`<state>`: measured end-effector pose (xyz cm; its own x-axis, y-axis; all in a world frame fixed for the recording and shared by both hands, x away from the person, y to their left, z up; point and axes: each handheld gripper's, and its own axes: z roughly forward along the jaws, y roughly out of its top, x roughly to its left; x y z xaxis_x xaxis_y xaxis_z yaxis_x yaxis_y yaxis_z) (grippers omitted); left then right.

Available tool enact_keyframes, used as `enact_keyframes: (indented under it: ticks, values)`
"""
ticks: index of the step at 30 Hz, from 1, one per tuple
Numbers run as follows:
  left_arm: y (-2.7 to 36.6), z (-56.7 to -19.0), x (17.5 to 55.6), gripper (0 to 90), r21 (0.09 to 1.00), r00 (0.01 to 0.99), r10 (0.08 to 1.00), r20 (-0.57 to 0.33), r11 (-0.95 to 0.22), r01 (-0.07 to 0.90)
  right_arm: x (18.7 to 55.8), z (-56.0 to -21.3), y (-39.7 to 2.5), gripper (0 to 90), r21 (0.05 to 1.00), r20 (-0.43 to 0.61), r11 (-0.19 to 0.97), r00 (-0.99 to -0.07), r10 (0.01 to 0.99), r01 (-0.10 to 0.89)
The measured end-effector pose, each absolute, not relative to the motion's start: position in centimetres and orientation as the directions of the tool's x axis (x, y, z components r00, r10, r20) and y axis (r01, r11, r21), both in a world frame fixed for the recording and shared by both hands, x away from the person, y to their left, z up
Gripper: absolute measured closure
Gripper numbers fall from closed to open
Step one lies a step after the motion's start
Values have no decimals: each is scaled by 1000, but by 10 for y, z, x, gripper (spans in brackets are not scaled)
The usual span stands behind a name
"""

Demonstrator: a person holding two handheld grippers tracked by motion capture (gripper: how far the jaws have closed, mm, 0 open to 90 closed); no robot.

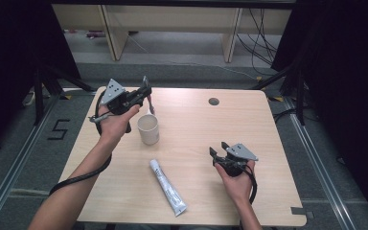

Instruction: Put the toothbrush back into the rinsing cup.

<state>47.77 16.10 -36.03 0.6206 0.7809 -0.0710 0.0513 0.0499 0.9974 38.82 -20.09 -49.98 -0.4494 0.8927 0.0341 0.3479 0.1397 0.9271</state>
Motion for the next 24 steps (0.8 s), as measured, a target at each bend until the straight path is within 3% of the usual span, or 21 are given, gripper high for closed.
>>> enact_keyframes:
  ticks: [24]
  values:
    - [160, -361, 499, 832, 998, 592, 805, -47, 20, 52, 389, -501, -201, 450, 928, 48, 128, -452, 891, 349]
